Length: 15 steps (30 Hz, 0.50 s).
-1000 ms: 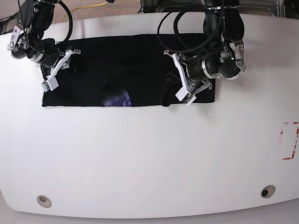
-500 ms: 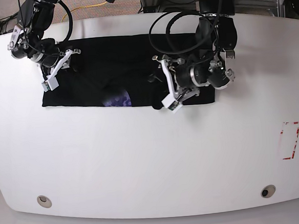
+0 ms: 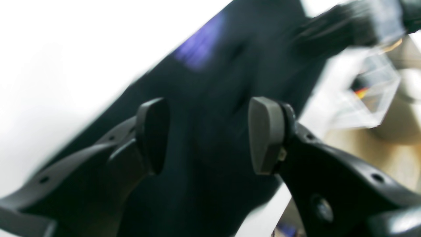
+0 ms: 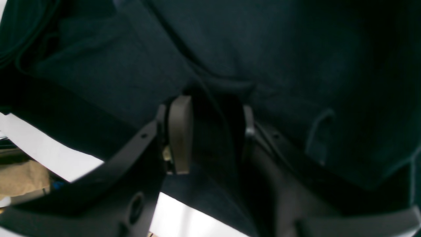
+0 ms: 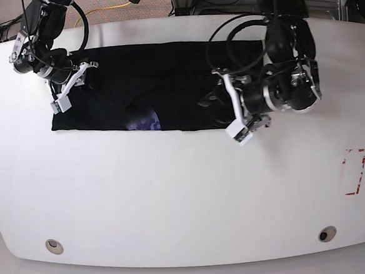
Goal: Fold the T-shirt properly
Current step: 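Release the middle and grasp the shirt's end with the left gripper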
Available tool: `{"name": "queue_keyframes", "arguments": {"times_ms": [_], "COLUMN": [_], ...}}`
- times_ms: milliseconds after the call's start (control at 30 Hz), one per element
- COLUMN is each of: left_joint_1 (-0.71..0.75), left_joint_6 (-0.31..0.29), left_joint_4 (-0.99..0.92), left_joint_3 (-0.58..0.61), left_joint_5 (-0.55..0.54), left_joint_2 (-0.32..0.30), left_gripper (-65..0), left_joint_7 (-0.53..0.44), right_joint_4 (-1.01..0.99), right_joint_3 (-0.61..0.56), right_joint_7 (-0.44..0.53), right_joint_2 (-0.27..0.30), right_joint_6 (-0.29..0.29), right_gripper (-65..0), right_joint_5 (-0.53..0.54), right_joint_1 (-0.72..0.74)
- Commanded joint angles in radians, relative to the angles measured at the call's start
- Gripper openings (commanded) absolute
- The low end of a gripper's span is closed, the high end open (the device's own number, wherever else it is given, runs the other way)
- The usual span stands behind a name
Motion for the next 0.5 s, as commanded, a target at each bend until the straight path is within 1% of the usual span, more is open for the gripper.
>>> {"name": "queue_keyframes", "arguments": {"times_ms": [0, 100, 200, 267, 333, 400, 467], "left_joint_1": [0.006, 0.038, 0.041, 0.052, 0.079, 0.09, 0.102], "left_joint_6": [-0.003, -0.003, -0.003, -0.003, -0.003, -0.003, 0.0], "left_joint_4": [-0.003, -0.032, -0.09, -0.123, -0.143, -0.166, -0.184], "left_joint_3": [-0.048, -0.117, -0.132, -0.134, -0.132, -0.131, -0.129], "left_joint_5": [-0.018, -0.018, -0.018, -0.023, -0.018, -0.018, -0.018], "left_joint_2": [-0.06, -0.104, -0.135, -0.166, -0.178, -0.178, -0.178], "left_gripper": [-29.0, -29.2, -29.7, -33.8, -36.8, -37.4, -37.1], "left_joint_7": [-0.02, -0.024, -0.024, -0.024, -0.027, -0.053, -0.082], "right_joint_4": [0.019, 0.019, 0.02, 0.068, 0.115, 0.149, 0.189], "right_joint_3": [0.002, 0.003, 0.003, 0.003, 0.008, 0.011, 0.049], "right_joint_7": [0.012, 0.011, 0.011, 0.006, -0.014, -0.035, -0.057], "right_joint_2": [0.009, 0.011, 0.014, 0.014, 0.011, 0.011, 0.009], "right_joint_6": [0.002, 0.002, 0.002, 0.002, 0.002, 0.002, 0.002], "right_gripper": [-46.5, -46.5, -46.5, -46.3, -46.0, -41.7, -32.2], "right_joint_5": [0.02, 0.021, 0.023, 0.024, 0.024, 0.024, 0.024], "right_joint_1": [0.016, 0.014, 0.022, 0.028, 0.028, 0.037, 0.047]}}
